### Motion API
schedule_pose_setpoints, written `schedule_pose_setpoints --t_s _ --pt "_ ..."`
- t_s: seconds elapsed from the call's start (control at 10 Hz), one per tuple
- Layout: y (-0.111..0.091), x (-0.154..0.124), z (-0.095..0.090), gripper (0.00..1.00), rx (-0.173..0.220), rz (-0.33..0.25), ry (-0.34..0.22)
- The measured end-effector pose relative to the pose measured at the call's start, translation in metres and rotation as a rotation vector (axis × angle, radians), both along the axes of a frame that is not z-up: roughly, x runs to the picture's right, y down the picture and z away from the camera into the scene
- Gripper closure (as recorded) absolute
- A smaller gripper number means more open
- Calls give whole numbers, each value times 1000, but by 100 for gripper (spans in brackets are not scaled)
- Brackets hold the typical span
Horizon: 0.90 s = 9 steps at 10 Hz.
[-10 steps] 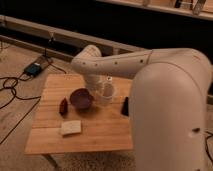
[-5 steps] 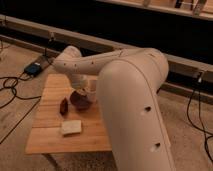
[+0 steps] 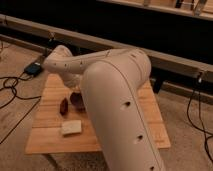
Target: Place the ceramic cup in the ceramic bowl
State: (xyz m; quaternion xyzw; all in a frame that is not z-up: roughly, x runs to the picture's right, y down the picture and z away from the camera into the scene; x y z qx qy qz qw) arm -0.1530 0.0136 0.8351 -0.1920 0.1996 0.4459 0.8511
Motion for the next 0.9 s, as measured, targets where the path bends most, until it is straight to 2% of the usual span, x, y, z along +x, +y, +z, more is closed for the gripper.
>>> schedule_pose_setpoints --t_s 0.3,0.5,0.6,0.9 --pt "13 -9 11 100 -27 12 -28" --pt "21 -10 19 98 -31 3 -34" --pt "25 -10 25 91 -24 -14 -34" --pt "33 -12 40 61 -5 -54 -33"
